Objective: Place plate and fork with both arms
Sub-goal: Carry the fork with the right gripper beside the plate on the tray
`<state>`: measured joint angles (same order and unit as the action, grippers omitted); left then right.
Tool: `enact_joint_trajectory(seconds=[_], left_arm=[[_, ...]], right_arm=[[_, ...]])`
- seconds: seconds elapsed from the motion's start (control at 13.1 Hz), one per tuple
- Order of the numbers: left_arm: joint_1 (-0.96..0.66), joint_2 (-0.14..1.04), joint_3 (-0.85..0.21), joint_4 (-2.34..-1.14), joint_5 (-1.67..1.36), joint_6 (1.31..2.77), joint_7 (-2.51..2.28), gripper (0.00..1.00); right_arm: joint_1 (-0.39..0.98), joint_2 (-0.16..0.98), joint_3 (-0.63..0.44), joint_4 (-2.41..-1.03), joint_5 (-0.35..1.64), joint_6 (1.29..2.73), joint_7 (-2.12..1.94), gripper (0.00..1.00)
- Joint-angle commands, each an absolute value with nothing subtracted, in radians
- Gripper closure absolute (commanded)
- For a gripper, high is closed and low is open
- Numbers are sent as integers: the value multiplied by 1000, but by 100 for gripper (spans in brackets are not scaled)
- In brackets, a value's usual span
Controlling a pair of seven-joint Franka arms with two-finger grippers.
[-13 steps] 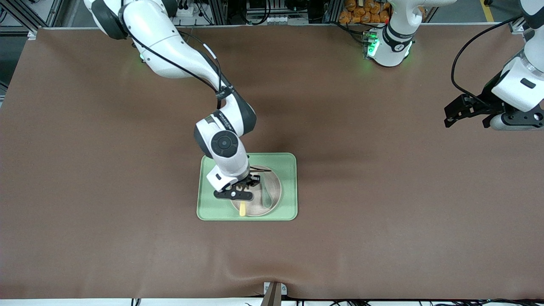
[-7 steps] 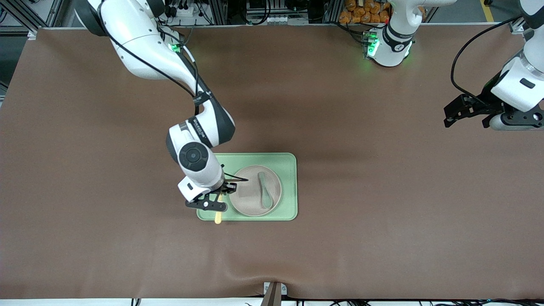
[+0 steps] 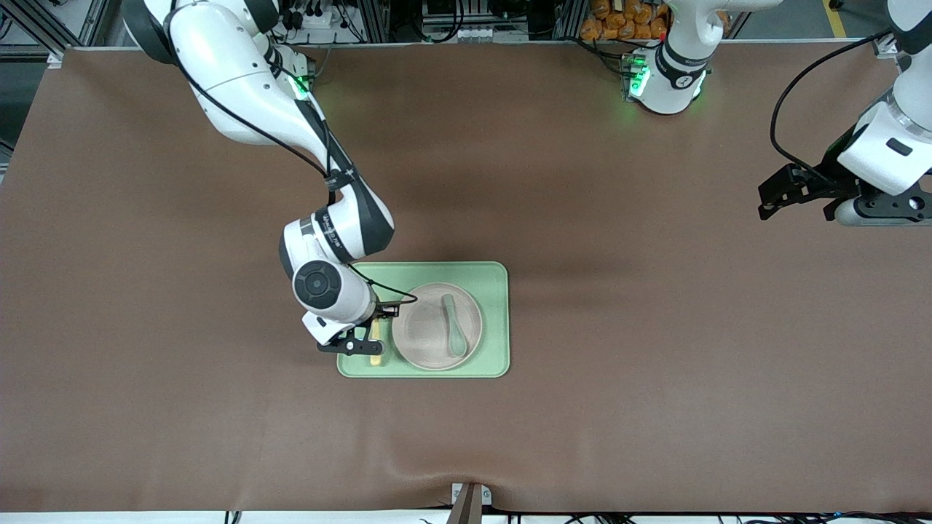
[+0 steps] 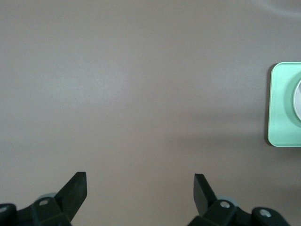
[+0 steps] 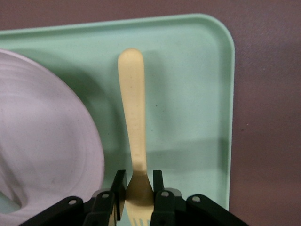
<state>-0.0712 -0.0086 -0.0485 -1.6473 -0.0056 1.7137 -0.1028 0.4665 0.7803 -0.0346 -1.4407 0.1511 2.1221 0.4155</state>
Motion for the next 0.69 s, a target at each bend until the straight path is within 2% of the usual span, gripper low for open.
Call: enact_joint_trajectory(seconds=[0.0, 0.61], left_arm=[[-74, 2, -49, -1626, -2, 1697, -92, 0], [-72, 2, -49, -1626, -2, 1697, -91, 0]], right_arm=[[433, 765, -18, -1483, 186, 2137, 365, 100], [434, 776, -21, -1564, 184, 2265, 364, 100]])
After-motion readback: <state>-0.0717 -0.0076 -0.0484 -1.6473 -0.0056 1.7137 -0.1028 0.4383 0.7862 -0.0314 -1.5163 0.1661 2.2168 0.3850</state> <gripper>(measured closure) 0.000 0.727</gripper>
